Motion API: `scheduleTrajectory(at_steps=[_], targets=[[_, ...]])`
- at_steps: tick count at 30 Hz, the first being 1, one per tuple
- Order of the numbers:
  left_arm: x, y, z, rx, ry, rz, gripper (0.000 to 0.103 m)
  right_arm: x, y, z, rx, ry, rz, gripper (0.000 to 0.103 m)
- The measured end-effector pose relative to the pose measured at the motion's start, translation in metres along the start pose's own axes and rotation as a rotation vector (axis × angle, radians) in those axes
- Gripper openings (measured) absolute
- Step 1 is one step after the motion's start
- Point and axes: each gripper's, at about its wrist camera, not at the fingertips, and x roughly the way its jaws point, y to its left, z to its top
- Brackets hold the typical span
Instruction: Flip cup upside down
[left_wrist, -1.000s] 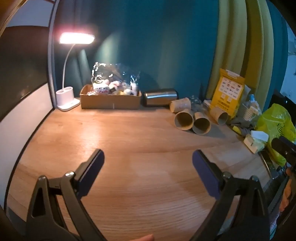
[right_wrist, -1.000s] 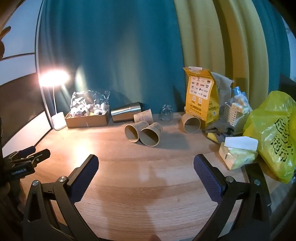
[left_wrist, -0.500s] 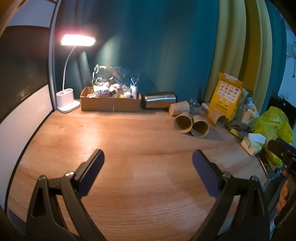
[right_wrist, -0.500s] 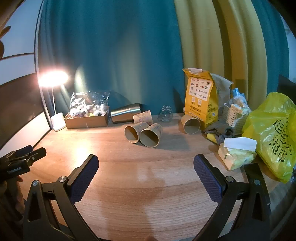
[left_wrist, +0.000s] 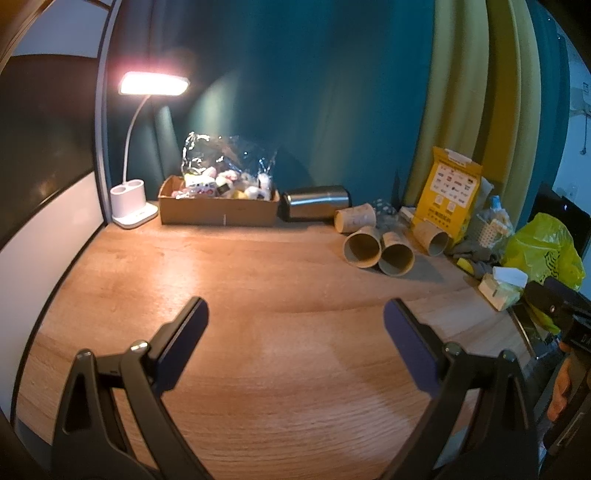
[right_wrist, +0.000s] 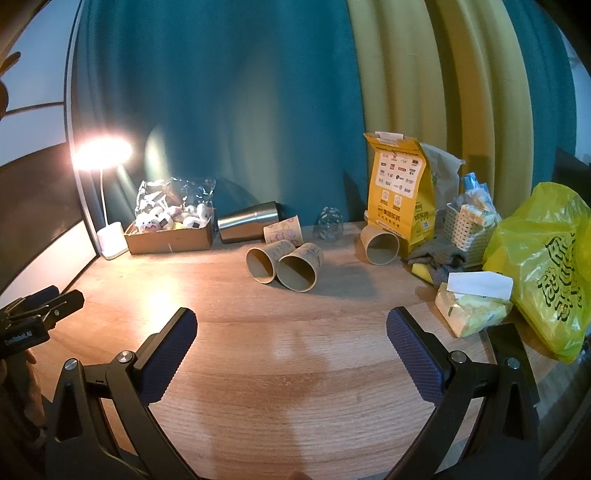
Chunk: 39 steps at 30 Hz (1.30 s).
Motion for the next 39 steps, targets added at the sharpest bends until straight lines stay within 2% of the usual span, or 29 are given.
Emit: scheduleTrajectory(at_steps=[10, 39], targets=[[-0.0021, -0.0012, -0.0004, 0.008, -0.006, 0.020, 0.097, 0.0038, -0.0020, -0.0019, 0.004, 0.006, 0.003, 0.103], [-0.0021, -0.0093, 0.0077, 0.007, -0.002, 0.019, 0.097, 0.0086, -0.0032, -0.0040, 0.011, 0.014, -0.001, 0.103]])
